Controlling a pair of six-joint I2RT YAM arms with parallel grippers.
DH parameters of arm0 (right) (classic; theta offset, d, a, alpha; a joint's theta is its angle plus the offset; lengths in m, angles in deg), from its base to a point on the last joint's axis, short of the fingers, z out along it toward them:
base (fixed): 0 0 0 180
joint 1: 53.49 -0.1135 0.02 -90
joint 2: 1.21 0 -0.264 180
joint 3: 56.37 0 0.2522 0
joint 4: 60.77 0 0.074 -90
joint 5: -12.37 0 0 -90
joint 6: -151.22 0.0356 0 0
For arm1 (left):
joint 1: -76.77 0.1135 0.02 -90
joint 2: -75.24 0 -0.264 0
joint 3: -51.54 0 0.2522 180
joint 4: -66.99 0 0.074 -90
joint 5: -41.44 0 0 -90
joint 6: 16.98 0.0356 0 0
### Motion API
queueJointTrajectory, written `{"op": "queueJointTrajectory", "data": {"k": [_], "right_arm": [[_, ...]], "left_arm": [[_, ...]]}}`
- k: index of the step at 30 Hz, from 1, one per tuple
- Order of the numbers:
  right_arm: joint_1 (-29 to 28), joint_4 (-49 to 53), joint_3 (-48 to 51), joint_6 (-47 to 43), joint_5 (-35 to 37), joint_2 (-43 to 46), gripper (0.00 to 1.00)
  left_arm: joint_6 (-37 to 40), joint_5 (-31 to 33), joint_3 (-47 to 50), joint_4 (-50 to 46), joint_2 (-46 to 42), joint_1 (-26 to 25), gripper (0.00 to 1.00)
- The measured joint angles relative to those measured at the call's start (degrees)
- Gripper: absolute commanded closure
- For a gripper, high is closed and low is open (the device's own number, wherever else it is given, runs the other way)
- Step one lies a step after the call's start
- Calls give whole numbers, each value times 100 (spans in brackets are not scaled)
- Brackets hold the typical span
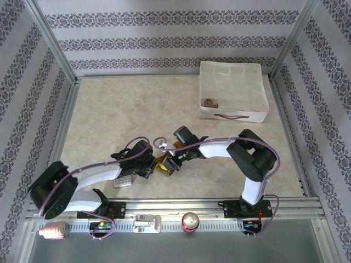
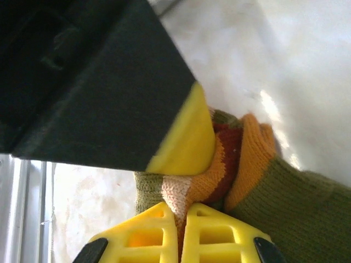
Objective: Roll the socks
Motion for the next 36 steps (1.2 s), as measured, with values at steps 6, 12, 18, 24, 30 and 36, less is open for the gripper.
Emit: {"op": "queueJointTrajectory", "data": {"k": [6,12,18,24,30,36], "right_arm": [[-476,212,33,-1263,1165,514,55],[-1204,-411,1078,-1340,2981,2184,49],[-2811,-739,1401,-896,4868,2188,46],[-3108,-695,1117,-721,6111,1318,57],[-3136,-444,732,-494,6677,831,82],[-3132,-319,647,-90,6693,796,100]], "left_arm": [[-404,-94,-125,-516,-48,-4,100],[-474,-260,-811,-1200,518,-15,100],[-498,-352,-896,-1397,568,-15,100],[-496,-382,-946,-1423,623,-15,100],[-494,-378,-946,-1423,623,-15,100],[-466,-177,-946,-1473,442,4,49]]}}
